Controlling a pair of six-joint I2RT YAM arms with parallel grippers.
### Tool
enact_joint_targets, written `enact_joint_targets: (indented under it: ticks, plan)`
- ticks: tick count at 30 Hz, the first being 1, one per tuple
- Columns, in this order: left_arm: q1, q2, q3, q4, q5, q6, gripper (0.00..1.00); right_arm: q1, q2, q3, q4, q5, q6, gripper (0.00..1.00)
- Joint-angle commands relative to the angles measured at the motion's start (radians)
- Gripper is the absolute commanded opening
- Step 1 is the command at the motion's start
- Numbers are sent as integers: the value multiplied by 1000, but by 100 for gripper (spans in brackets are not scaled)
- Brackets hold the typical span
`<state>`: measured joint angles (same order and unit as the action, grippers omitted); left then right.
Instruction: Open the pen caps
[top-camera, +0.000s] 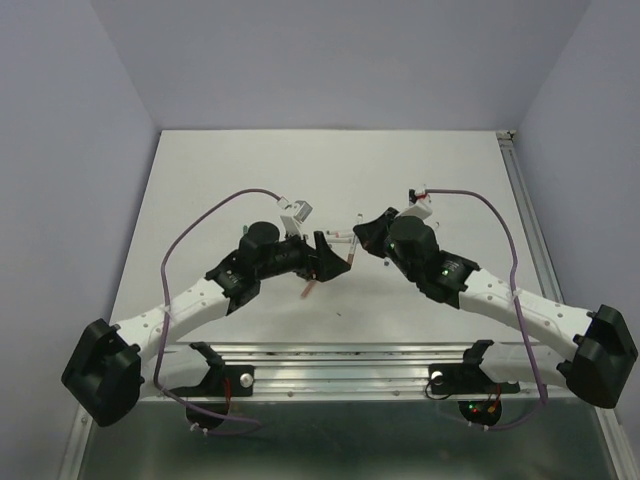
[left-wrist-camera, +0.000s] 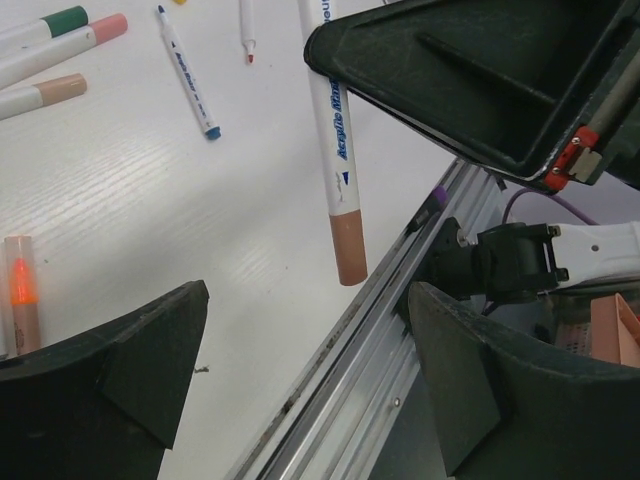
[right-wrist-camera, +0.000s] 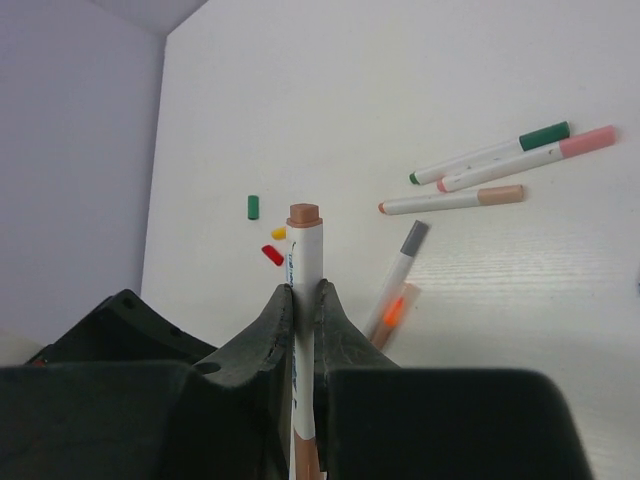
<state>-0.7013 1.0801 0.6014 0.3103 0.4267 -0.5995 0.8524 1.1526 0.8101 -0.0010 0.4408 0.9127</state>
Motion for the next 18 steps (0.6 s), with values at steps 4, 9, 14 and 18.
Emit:
enact_joint_targets:
  ticks: [4,9,14,18]
  plan:
    - [-46,90,87,79,-19,20,88,7,1,-8,-28,87,123,1]
    - [-61,130,113,85,-35,24,81,7,16,-2,-48,81,138,1]
    - [-67,182,143,85,-37,30,67,7,25,-2,-47,81,146,1]
    - [-73,208,158,87,-46,26,45,7,33,4,-51,113,156,1]
